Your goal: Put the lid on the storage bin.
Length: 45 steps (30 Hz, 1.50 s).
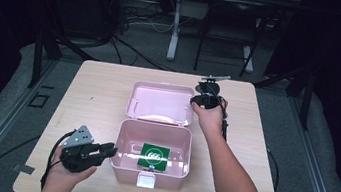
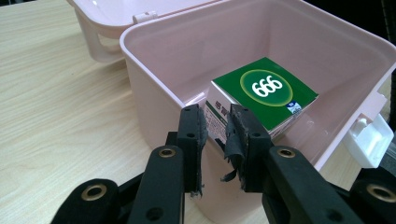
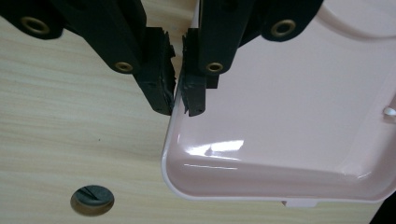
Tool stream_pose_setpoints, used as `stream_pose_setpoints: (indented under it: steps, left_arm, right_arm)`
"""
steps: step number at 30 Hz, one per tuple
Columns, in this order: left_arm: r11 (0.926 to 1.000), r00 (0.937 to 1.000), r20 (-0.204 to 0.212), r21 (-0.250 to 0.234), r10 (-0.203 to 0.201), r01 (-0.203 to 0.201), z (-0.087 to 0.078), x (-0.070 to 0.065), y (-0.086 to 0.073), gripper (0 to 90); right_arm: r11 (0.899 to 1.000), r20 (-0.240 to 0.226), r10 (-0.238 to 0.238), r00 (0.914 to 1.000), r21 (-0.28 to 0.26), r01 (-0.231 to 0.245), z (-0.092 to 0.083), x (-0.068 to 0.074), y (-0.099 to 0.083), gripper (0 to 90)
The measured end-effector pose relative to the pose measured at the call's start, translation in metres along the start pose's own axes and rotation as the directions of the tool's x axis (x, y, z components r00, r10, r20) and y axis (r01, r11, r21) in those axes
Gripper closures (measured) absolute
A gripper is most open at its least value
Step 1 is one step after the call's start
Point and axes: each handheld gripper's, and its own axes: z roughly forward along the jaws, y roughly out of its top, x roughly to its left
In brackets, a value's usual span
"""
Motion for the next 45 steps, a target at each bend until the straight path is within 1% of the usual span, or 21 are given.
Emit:
stream_pose_setpoints:
  steps: [1, 2, 4, 7, 10, 13, 16, 19, 21, 23, 25, 26, 27, 32, 33, 34, 38, 40, 44, 45]
  left_arm:
    - [1.0000, 1.0000, 0.000, 0.000, 0.000, 0.000, 0.000, 0.000, 0.000, 74.8]
    - [1.0000, 1.0000, 0.000, 0.000, 0.000, 0.000, 0.000, 0.000, 0.000, 74.8]
    - [1.0000, 1.0000, 0.000, -0.002, -0.001, 0.001, 0.000, 0.000, 0.000, 74.8]
    - [1.0000, 1.0000, -0.003, -0.002, 0.000, 0.000, 0.000, 0.000, 0.000, 74.9]
    - [1.0000, 1.0000, -0.003, -0.001, -0.001, 0.001, 0.000, 0.000, 0.000, 74.9]
    - [1.0000, 1.0000, -0.006, -0.001, -0.004, 0.004, 0.000, -0.001, 0.000, 74.9]
    - [1.0000, 1.0000, -0.006, 0.001, -0.002, 0.002, 0.000, -0.001, 0.000, 74.9]
    - [1.0000, 1.0000, -0.003, 0.000, -0.005, 0.005, 0.000, 0.000, 0.000, 74.9]
    - [1.0000, 1.0000, -0.005, -0.002, -0.007, 0.007, 0.000, -0.001, 0.000, 74.9]
    - [1.0000, 0.9999, -0.009, -0.003, -0.008, 0.008, 0.001, -0.001, 0.000, 75.0]
    - [0.9999, 0.9999, -0.013, -0.004, -0.010, 0.010, 0.001, -0.002, 0.000, 75.1]
    - [0.9999, 0.9999, -0.013, -0.004, -0.010, 0.010, 0.001, -0.002, 0.000, 75.1]
    - [0.9999, 0.9998, -0.016, -0.004, -0.011, 0.011, 0.001, -0.002, 0.000, 75.1]
    - [0.9999, 0.9998, -0.018, -0.004, -0.013, 0.013, 0.001, -0.003, 0.000, 75.2]
    - [0.9999, 0.9997, -0.019, 0.000, -0.013, 0.013, 0.001, -0.003, 0.000, 75.2]
    - [0.9999, 0.9997, -0.023, 0.000, -0.010, 0.010, 0.001, -0.003, 0.000, 75.2]
    - [1.0000, 0.9996, -0.028, 0.003, -0.008, 0.008, 0.001, -0.004, 0.001, 75.3]
    - [0.9999, 0.9995, -0.030, 0.003, -0.011, 0.011, 0.001, -0.004, 0.001, 75.4]
    - [0.9999, 0.9994, -0.032, 0.004, -0.010, 0.010, 0.001, -0.005, 0.001, 75.4]
    - [1.0000, 0.9995, -0.031, 0.005, -0.007, 0.007, 0.001, -0.004, 0.001, 75.4]
  right_arm:
    - [1.000, 0.000, -0.004, 1.0000, -0.021, 0.004, -0.006, 0.002, 0.001, 84.0]
    - [1.000, 0.000, -0.004, 1.0000, -0.021, 0.004, -0.006, 0.002, 0.001, 84.0]
    - [0.999, -0.001, -0.018, 0.9998, -0.038, 0.018, -0.014, 0.004, 0.002, 84.3]
    - [0.998, -0.012, -0.022, 0.9997, -0.059, 0.022, -0.022, 0.005, 0.003, 84.9]
    - [0.997, -0.008, -0.035, 0.9994, -0.071, 0.034, -0.027, 0.007, 0.003, 85.1]
    - [0.993, -0.010, -0.060, 0.9982, -0.101, 0.058, -0.038, 0.010, 0.002, 85.6]
    - [0.991, -0.007, -0.072, 0.9974, -0.116, 0.071, -0.043, 0.012, 0.001, 85.6]
    - [0.986, -0.013, -0.094, 0.9955, -0.138, 0.091, -0.051, 0.013, -0.001, 86.0]
    - [0.984, -0.030, -0.098, 0.9948, -0.156, 0.092, -0.060, 0.014, -0.002, 86.4]
    - [0.980, -0.029, -0.110, 0.9935, -0.171, 0.104, -0.064, 0.015, -0.004, 86.4]
    - [0.975, -0.022, -0.133, 0.9909, -0.185, 0.126, -0.069, 0.016, -0.007, 86.4]
    - [0.975, -0.022, -0.133, 0.9909, -0.185, 0.126, -0.069, 0.016, -0.007, 86.4]
    - [0.971, -0.027, -0.142, 0.9895, -0.198, 0.134, -0.073, 0.017, -0.008, 86.6]
    - [0.968, -0.035, -0.146, 0.9886, -0.211, 0.136, -0.080, 0.019, -0.011, 86.8]
    - [0.967, -0.032, -0.153, 0.9877, -0.210, 0.143, -0.082, 0.019, -0.012, 86.8]
    - [0.964, -0.032, -0.162, 0.9862, -0.218, 0.151, -0.085, 0.020, -0.014, 86.8]
    - [0.960, -0.028, -0.176, 0.9841, -0.225, 0.165, -0.090, 0.022, -0.017, 86.9]
    - [0.956, -0.027, -0.187, 0.9820, -0.237, 0.175, -0.093, 0.023, -0.019, 86.9]
    - [0.952, -0.031, -0.193, 0.9807, -0.246, 0.179, -0.097, 0.024, -0.022, 87.0]
    - [0.950, -0.036, -0.199, 0.9793, -0.253, 0.184, -0.101, 0.024, -0.025, 87.1]
